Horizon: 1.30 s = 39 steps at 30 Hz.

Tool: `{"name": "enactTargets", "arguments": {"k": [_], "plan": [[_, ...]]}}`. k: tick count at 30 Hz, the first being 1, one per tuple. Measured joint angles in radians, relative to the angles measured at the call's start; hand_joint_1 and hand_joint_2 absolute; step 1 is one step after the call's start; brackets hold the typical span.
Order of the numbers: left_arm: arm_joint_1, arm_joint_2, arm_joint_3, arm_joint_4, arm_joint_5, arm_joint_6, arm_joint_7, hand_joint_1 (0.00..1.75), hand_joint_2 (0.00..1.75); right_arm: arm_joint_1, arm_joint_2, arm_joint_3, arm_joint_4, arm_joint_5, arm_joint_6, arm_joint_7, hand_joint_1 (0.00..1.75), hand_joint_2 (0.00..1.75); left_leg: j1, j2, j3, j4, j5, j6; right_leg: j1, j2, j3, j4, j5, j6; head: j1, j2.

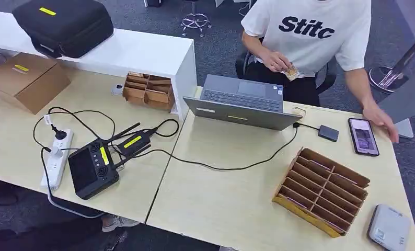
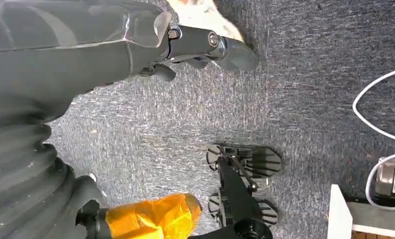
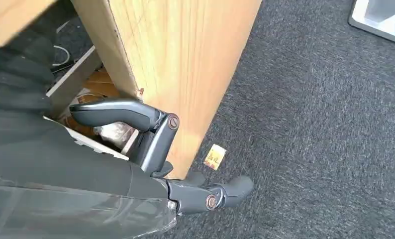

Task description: Pass the card to the sensor for recognition and then transmit it.

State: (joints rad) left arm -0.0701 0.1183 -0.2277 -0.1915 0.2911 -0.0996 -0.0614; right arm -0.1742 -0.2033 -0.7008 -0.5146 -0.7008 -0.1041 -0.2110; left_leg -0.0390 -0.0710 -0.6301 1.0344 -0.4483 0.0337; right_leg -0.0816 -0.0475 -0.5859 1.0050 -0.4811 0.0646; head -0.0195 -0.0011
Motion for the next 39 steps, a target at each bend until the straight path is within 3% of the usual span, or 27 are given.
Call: {"name": "enactTargets", "arguments": {"k": [4,8,9,12,13,22,33,39], "plan": [[0.000,0.000,0.000,0.000,-0.003,-0.001,-0.001,0.00,1.75,0.000,-0.002,0.000,0.003,0.023,-0.003,0.020,0.00,1.75,0.000,0.000,0.000,0.000,0.000,0.001,0.000,0.000,0.000,0.000,0.000,0.000,0.000,0.000],[-0.001,-0.002,0.000,0.000,-0.015,-0.010,-0.003,0.00,1.75,0.000,-0.053,0.014,0.054,0.096,0.064,0.159,0.00,1.75,0.001,0.002,0.001,0.000,0.000,0.002,0.000,0.002,0.001,-0.002,0.001,0.001,0.000,0.000],[-0.001,-0.002,0.000,0.000,-0.018,-0.014,-0.002,0.00,1.75,0.000,-0.066,0.019,0.071,0.117,0.090,0.192,0.00,1.75,0.002,0.002,0.001,0.000,-0.001,0.003,0.001,0.002,0.000,-0.003,0.001,0.000,0.000,0.000],[-0.001,-0.001,0.000,0.000,-0.028,-0.033,0.000,0.00,1.75,0.014,-0.118,0.052,0.130,0.193,0.282,0.339,0.00,1.75,0.004,0.006,0.001,0.000,-0.001,0.003,0.003,0.005,0.002,-0.007,0.002,0.001,0.002,0.000],[-0.001,0.000,0.000,0.000,-0.032,-0.036,0.000,0.00,1.75,0.019,-0.134,0.068,0.151,0.213,0.323,0.359,0.00,1.75,0.006,0.009,0.001,0.000,-0.001,0.003,0.005,0.009,0.002,-0.010,0.006,0.007,0.001,0.000],[-0.008,-0.002,-0.001,0.000,-0.038,-0.032,0.005,0.00,1.75,0.041,-0.155,0.147,0.218,0.284,0.335,0.363,0.00,1.75,0.020,0.041,0.009,0.001,-0.009,-0.007,0.021,0.039,0.003,-0.014,0.012,0.004,0.001,0.000],[0.057,-0.011,-0.051,0.001,-0.127,0.022,-0.118,0.00,1.75,0.141,-0.155,0.168,0.261,0.290,0.373,0.307,0.00,1.75,0.033,0.042,0.018,0.000,-0.017,-0.021,0.034,0.041,0.010,-0.013,0.004,-0.010,0.001,0.000],[0.079,-0.005,-0.061,0.001,-0.129,0.018,-0.132,0.00,1.75,0.170,-0.134,0.167,0.278,0.284,0.366,0.292,0.00,1.75,0.036,0.043,0.019,0.000,-0.019,-0.024,0.037,0.041,0.010,-0.012,0.002,-0.014,0.000,0.000]]}}
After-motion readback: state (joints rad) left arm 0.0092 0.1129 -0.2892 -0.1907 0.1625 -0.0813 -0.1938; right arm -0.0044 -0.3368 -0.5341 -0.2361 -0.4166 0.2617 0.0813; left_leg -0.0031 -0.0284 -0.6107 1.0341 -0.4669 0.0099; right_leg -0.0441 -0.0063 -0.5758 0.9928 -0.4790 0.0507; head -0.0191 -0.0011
